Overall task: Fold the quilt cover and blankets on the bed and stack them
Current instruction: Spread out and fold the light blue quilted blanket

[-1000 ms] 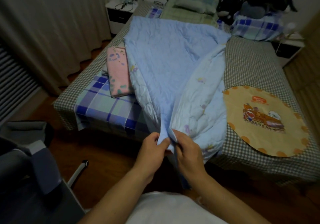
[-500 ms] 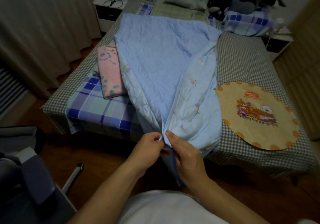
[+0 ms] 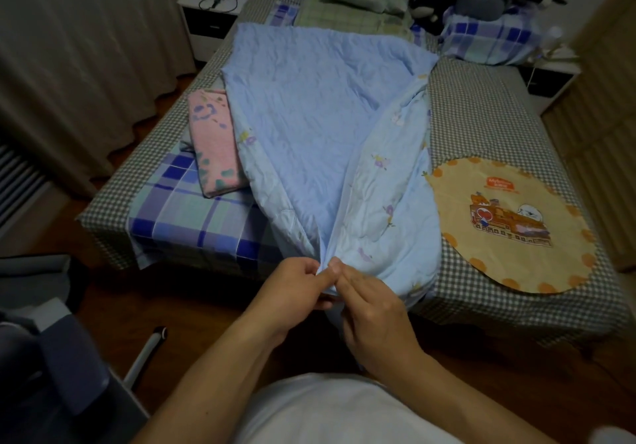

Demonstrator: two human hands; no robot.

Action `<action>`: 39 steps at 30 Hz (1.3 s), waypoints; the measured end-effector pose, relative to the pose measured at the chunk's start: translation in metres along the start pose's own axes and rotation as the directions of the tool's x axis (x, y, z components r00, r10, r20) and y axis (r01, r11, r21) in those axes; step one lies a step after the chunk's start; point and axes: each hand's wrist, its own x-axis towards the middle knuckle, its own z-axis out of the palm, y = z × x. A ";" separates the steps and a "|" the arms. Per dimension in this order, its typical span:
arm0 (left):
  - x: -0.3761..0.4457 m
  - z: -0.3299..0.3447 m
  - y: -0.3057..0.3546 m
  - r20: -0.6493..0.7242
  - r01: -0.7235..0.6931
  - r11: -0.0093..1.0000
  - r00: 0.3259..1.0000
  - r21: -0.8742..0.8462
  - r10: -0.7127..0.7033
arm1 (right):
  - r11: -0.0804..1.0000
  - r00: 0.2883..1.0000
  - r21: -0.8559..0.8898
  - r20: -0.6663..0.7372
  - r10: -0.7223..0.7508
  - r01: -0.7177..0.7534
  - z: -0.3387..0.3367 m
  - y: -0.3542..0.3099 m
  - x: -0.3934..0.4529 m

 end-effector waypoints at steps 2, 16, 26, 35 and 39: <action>0.002 -0.004 0.003 0.051 -0.002 0.999 0.999 0.036 0.001 | 0.996 0.998 0.085 0.067 -0.015 0.010 -0.011 0.006 0.000; 0.024 0.069 0.109 0.392 -0.695 0.604 0.719 0.391 0.573 | 0.817 0.859 0.468 -0.202 0.470 -0.337 -0.091 0.050 0.056; 0.112 0.088 0.147 0.186 -0.805 0.593 0.584 0.012 0.790 | 0.612 0.819 0.701 -0.069 0.570 -0.367 -0.145 0.098 0.072; 0.209 0.151 0.312 0.882 -0.967 0.145 0.250 0.209 0.400 | 0.881 0.785 0.363 -0.429 0.448 -0.304 -0.318 0.120 0.140; 0.260 0.158 0.364 0.909 -0.934 0.120 0.355 0.336 0.216 | 0.897 0.707 0.246 -0.554 0.441 -0.367 -0.357 0.120 0.154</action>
